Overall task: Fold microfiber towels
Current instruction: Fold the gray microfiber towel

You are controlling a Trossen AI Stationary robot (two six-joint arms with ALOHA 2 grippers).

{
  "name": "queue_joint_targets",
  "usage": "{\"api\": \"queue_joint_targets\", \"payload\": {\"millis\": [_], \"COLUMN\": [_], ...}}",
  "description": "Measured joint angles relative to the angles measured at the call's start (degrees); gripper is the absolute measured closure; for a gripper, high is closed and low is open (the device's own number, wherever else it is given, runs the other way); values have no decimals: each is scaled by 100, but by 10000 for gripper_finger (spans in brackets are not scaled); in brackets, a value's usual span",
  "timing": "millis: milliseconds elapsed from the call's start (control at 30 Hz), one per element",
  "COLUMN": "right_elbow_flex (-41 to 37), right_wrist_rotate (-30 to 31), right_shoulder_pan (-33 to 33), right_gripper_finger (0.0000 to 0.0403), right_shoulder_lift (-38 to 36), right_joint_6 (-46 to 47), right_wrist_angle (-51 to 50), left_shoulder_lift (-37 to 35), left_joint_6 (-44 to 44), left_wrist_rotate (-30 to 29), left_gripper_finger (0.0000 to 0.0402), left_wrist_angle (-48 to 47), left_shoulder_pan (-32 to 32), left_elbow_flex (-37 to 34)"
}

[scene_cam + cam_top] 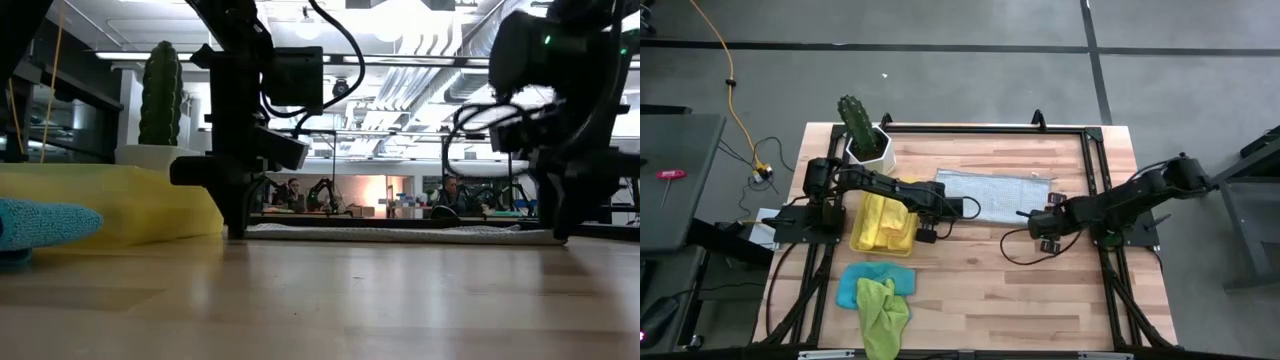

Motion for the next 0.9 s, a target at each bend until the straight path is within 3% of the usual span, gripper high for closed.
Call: {"api": "queue_joint_targets", "payload": {"millis": [200, 400, 700, 900], "right_elbow_flex": [31, 20, 158, 574], "right_wrist_rotate": [-102, -293, -922, -950], "right_shoulder_pan": [-69, 19, 741, 1179], "right_gripper_finger": [287, 389, 399, 402], "right_shoulder_lift": [521, 467, -228, -681], "right_joint_6": [-32, 304, 1274, 1813], "right_wrist_angle": [18, -123, -465, -945], "left_shoulder_lift": [-1, -9, -108, -551], "left_joint_6": [-198, -694, -1295, -1607], "left_wrist_rotate": [4, 211, 757, 938], "left_gripper_finger": [400, 401, 401, 401], "left_wrist_angle": [-12, -176, -360, -398], "left_shoulder_pan": [-33, -153, -654, -858], "left_elbow_flex": [0, 2, -4, 20]}}
